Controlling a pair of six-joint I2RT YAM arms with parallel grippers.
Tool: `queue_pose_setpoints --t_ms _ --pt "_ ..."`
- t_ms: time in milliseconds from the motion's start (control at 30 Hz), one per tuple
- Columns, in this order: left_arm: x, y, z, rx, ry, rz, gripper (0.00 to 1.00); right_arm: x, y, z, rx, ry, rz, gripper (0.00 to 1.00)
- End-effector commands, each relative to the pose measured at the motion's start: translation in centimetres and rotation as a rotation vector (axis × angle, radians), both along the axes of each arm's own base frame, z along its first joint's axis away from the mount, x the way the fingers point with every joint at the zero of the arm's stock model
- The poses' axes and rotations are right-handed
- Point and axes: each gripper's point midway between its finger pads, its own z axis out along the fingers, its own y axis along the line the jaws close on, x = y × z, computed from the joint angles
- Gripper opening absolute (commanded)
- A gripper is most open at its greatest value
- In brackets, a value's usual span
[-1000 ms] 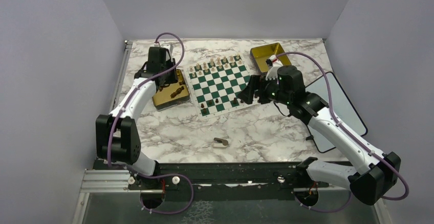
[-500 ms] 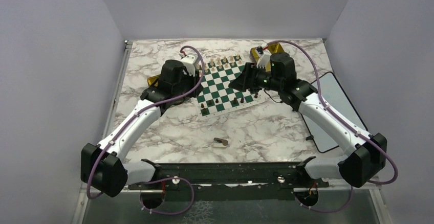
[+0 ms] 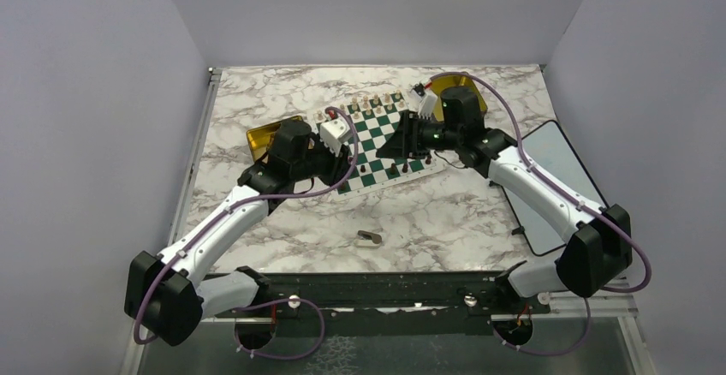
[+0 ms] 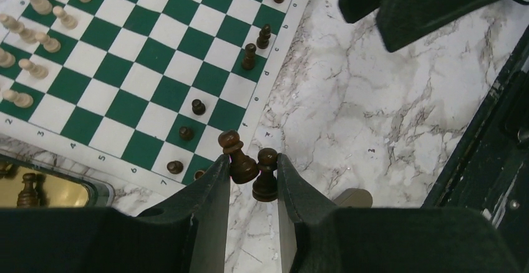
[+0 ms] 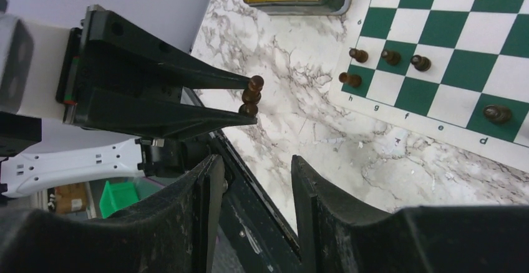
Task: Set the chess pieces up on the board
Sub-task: Pick up the chess piece from the storage box.
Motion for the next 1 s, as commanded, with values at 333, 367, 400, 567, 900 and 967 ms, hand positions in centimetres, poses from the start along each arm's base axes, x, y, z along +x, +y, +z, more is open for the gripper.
queue_pose_setpoints --t_ms 333,367,400,567,900,967 --pt "-1.0 -2.7 1.2 0.031 -0.319 -0.373 0.2 -1.3 2.4 -0.4 0.092 0.091 0.213 0.46" --pt "-1.1 -2.8 1.1 0.029 -0.319 -0.381 0.2 -1.3 2.5 -0.6 0.092 0.097 0.219 0.45" --pt "-1.1 -2.9 1.0 0.027 -0.318 -0.389 0.2 -1.2 2.6 -0.8 0.092 0.1 0.221 0.44" --pt "-1.3 -3.1 0.8 0.03 -0.34 -0.427 0.2 -0.6 3.1 -1.5 0.1 0.124 0.224 0.46" --pt "-1.8 -3.2 0.5 0.031 -0.359 -0.463 0.2 0.3 4.1 -2.3 0.115 0.163 0.25 0.43" --pt "-1.9 -3.2 0.5 0.029 -0.363 -0.467 0.2 0.4 4.2 -2.8 0.11 0.176 0.25 0.41"
